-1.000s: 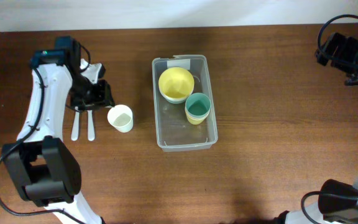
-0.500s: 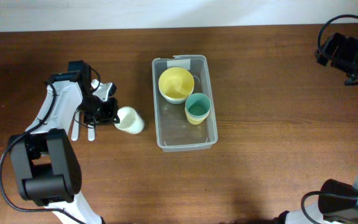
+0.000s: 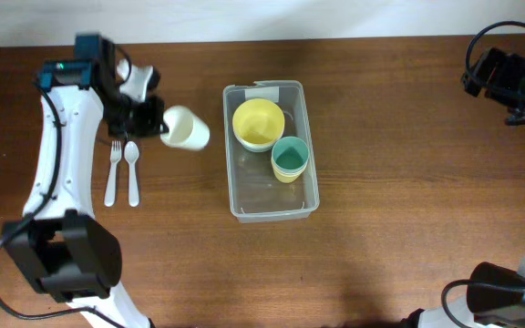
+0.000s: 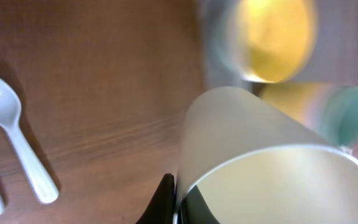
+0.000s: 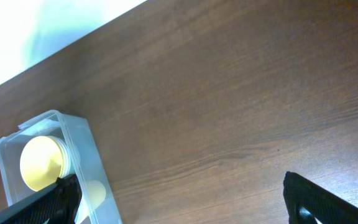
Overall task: Pack container
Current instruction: 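Carry the white cup right and stack it into the green cup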
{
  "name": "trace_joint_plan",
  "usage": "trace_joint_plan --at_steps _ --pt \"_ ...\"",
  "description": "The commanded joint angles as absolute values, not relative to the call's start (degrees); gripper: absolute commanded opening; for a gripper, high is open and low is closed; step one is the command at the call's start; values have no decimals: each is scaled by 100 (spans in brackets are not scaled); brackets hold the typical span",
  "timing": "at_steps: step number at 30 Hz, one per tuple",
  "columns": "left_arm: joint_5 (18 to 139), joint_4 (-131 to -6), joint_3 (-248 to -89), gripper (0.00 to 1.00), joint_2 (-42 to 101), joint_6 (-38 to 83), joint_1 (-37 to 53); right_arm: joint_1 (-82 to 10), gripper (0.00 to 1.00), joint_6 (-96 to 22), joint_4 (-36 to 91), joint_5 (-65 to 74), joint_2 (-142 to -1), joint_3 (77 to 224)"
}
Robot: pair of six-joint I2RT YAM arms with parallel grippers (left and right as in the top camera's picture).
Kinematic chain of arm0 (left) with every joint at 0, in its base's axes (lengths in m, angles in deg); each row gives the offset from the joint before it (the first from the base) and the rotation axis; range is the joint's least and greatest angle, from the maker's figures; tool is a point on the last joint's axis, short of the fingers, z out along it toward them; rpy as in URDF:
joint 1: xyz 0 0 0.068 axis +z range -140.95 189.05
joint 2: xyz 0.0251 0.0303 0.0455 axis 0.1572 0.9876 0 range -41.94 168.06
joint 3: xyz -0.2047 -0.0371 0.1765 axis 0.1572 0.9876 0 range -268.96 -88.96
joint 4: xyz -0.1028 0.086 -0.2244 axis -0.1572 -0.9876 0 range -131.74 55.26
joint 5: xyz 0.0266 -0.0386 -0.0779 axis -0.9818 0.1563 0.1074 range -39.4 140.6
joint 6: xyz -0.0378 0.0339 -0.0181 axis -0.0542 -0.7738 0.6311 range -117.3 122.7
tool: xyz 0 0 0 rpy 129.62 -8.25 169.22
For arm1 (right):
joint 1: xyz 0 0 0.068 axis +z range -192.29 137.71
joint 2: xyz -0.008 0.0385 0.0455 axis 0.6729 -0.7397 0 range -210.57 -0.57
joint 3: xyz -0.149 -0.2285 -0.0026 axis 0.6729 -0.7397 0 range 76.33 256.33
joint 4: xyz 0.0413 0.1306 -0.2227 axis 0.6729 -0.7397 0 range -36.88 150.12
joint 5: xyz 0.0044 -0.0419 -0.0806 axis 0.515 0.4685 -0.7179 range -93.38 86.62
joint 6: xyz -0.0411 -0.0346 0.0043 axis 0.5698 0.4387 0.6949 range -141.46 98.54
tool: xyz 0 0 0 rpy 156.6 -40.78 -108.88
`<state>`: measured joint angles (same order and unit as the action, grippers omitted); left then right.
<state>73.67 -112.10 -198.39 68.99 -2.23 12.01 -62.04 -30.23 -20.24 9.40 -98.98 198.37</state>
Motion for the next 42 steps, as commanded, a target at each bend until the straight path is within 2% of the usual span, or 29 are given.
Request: trace_joint_plan --at_steps 1,4,5,9,19,22,27,28,31,33,34,38,42 --pt "7292 -11405 -21107 2 6512 -304 355 -6224 99 -2984 -2008 953 -9844 19913" --pt "6615 -11339 -21417 1 6495 -299 -397 -6224 99 -2984 -2008 953 -9844 19913" --pt "6285 -11304 -21398 2 6538 -299 -921 -6224 99 -2984 -2008 953 -9844 19913" --pt "5854 -11322 -21321 2 6801 -295 -1660 -6224 99 -2984 -2006 953 -9844 19913" --pt "5763 -11062 -21275 2 7815 -297 -2128 -6224 99 -2984 -2008 953 -9844 19913" --pt "5763 -11025 -21275 7 7915 -299 -2128 -6224 99 -2984 -2008 953 -9844 19913" --pt "5756 -11298 -21616 31 7913 -297 -2089 -6224 99 -2984 -2008 953 -9844 19913" --pt "5684 -11481 -21857 41 7911 -297 -2051 -6224 99 -2984 -2008 953 -9844 19913" --pt "5179 -12343 -23085 49 7911 -299 -1756 -6224 99 -2984 -2008 953 -9844 19913" --pt "4952 -12716 -23682 62 7911 -302 -1523 -6224 99 -2984 -2006 953 -9844 19913" --pt "4836 -12950 -24055 74 7911 -295 -1267 -6224 99 -2984 -2008 953 -9844 19913" --pt "4928 -13145 -24261 74 7894 85 -500 -6224 99 -2984 -2008 953 -9844 19913" --pt "5491 -13145 -23625 66 7894 324 399 -6224 99 -2984 -2006 953 -9844 19913"
